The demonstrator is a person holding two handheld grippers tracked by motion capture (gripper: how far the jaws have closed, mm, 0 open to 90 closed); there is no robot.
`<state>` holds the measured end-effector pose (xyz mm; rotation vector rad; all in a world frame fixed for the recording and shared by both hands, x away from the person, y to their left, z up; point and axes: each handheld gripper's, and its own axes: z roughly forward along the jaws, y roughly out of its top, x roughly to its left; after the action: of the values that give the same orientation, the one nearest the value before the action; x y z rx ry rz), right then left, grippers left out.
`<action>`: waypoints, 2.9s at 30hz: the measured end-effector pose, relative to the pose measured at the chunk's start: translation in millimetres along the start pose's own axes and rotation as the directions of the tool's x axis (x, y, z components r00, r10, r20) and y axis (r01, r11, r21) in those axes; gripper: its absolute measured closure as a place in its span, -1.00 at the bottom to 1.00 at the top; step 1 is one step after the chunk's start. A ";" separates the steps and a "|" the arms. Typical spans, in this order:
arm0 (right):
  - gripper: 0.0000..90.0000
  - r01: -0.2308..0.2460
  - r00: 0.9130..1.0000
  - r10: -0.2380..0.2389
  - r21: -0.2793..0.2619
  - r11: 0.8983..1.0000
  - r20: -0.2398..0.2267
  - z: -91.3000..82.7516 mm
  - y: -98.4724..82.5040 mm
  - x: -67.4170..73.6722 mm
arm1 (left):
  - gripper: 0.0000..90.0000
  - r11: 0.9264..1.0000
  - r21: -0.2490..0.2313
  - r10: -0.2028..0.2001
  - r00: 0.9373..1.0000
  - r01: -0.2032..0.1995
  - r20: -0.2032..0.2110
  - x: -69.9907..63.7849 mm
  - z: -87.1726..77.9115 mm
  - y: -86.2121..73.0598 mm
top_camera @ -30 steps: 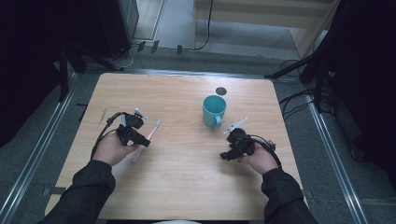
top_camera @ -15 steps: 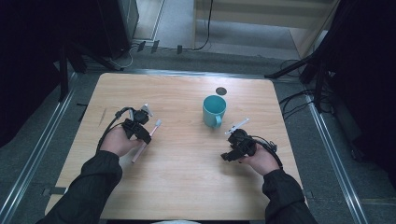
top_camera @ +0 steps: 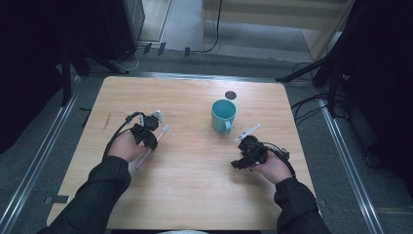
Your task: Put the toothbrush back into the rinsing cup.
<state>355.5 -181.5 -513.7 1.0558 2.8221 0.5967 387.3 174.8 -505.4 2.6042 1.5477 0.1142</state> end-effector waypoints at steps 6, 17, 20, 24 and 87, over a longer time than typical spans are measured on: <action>-0.20 0.010 1.000 -0.010 0.003 1.000 0.010 0.5 0.5 1.4 | 0.73 1.000 0.006 0.005 1.000 -0.005 -0.001 -0.6 -0.2 0.5; -0.20 0.014 1.000 -0.014 0.000 1.000 0.009 0.8 1.0 0.6 | 0.75 1.000 0.020 0.000 1.000 0.000 0.023 2.7 -0.5 2.5; -0.20 0.014 1.000 -0.014 0.001 1.000 0.010 0.6 0.8 0.6 | 0.75 1.000 0.024 -0.007 0.999 0.006 0.053 4.2 -0.7 2.7; -0.20 0.013 1.000 -0.013 0.002 1.000 0.008 0.5 0.7 0.3 | 0.75 1.000 0.008 -0.017 0.998 0.017 0.055 5.6 -2.6 2.2; -0.20 0.047 0.998 -0.045 -0.032 0.998 0.043 -12.8 -4.2 15.0 | 0.75 0.608 -0.791 0.136 0.972 0.073 0.194 -26.2 -111.8 12.2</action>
<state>339.0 -179.1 -502.4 0.9831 2.7826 0.6065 372.0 152.2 -393.2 1.8271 1.0079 0.3865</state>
